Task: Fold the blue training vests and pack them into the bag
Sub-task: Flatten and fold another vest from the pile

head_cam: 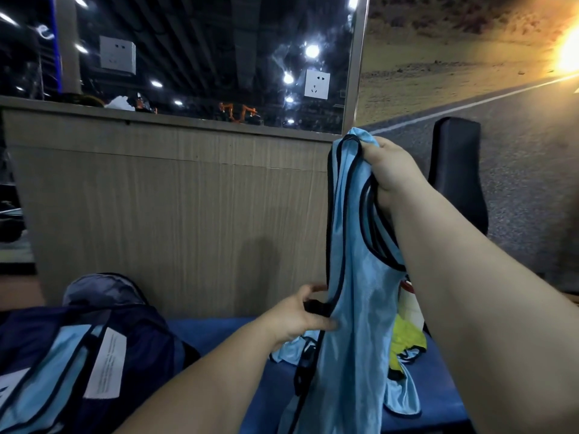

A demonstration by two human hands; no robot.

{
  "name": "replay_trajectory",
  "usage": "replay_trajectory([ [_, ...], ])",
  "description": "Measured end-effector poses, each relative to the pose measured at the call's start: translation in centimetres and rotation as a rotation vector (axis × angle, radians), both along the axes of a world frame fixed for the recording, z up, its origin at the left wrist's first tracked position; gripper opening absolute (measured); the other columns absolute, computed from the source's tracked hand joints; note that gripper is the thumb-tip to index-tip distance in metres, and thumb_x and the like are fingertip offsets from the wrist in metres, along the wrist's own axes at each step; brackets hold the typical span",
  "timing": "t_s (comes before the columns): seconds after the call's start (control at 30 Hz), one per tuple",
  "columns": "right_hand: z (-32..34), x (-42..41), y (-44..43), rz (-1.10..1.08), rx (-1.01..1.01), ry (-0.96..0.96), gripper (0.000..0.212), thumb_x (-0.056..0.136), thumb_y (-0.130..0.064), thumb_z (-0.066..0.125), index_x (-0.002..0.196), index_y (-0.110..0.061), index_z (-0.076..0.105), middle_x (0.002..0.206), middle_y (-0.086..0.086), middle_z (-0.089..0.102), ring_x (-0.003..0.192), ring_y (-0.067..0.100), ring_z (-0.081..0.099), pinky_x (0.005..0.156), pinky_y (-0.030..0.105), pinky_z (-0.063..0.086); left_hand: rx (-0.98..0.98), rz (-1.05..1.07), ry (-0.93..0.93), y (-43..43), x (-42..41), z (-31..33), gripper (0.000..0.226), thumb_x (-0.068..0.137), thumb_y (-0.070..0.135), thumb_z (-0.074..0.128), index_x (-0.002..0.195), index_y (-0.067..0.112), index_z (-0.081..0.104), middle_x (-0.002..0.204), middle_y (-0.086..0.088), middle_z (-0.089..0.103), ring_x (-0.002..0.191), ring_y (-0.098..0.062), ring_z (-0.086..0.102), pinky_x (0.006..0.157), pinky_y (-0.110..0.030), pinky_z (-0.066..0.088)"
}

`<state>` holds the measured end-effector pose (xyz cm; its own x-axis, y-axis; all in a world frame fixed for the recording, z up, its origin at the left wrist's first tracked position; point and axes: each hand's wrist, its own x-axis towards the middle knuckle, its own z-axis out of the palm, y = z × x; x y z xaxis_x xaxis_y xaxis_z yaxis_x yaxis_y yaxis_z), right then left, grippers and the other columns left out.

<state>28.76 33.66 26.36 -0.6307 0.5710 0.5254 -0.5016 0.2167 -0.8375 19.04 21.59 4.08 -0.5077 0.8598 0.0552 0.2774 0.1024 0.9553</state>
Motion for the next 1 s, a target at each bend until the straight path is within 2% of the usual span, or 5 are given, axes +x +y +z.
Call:
replay_trajectory([
  [0.17,0.1,0.6,0.7,-0.025,-0.025,0.043,0.011,0.092,-0.016,0.066,0.103,-0.011,0.065,0.083,0.007,0.074,0.075,0.022,0.072,0.068,0.034,0.059,-0.008,0.006,-0.014,0.1,-1.2,0.9,0.059,0.062,0.027,0.081,0.118,0.017,0.066,0.11,0.002,0.073,0.104,-0.016,0.068,0.101,-0.038,0.049],
  [0.4,-0.6,2.4,3.6,-0.224,-0.095,0.101,0.017,0.09,-0.023,0.068,0.103,-0.013,0.066,0.091,0.01,0.071,0.079,0.024,0.07,0.073,0.035,0.059,0.183,0.063,-0.145,-2.3,-3.8,1.7,0.042,0.07,0.003,0.077,0.107,0.008,0.057,0.097,-0.01,0.068,0.086,-0.024,0.068,0.078,-0.035,0.057],
  [0.5,-1.1,3.0,5.2,-0.317,-0.125,0.117,0.018,0.091,-0.026,0.066,0.105,-0.015,0.064,0.093,0.008,0.07,0.079,0.021,0.069,0.07,0.031,0.058,0.217,0.003,-0.171,-3.7,-5.2,2.8,0.052,0.071,0.006,0.077,0.118,0.008,0.055,0.111,-0.012,0.068,0.1,-0.026,0.067,0.085,-0.035,0.056],
  [0.8,-5.7,2.6,9.2,-0.322,-0.196,0.082,0.02,0.089,-0.025,0.068,0.102,-0.011,0.063,0.086,0.007,0.066,0.076,0.021,0.065,0.076,0.037,0.055,-0.053,0.043,0.016,-9.9,-10.8,8.3,0.075,0.04,0.04,0.092,0.103,0.008,0.068,0.097,-0.01,0.072,0.085,-0.022,0.067,0.076,-0.032,0.057],
  [1.0,-11.0,2.0,10.6,-0.18,-0.184,-0.042,0.016,0.094,-0.021,0.063,0.1,-0.007,0.064,0.082,0.009,0.068,0.072,0.021,0.067,0.07,0.035,0.056,-0.399,-0.077,-0.07,-11.7,-14.3,10.5,0.049,0.06,0.016,0.082,0.106,0.005,0.07,0.108,-0.02,0.068,0.094,-0.031,0.066,0.094,-0.046,0.049],
])
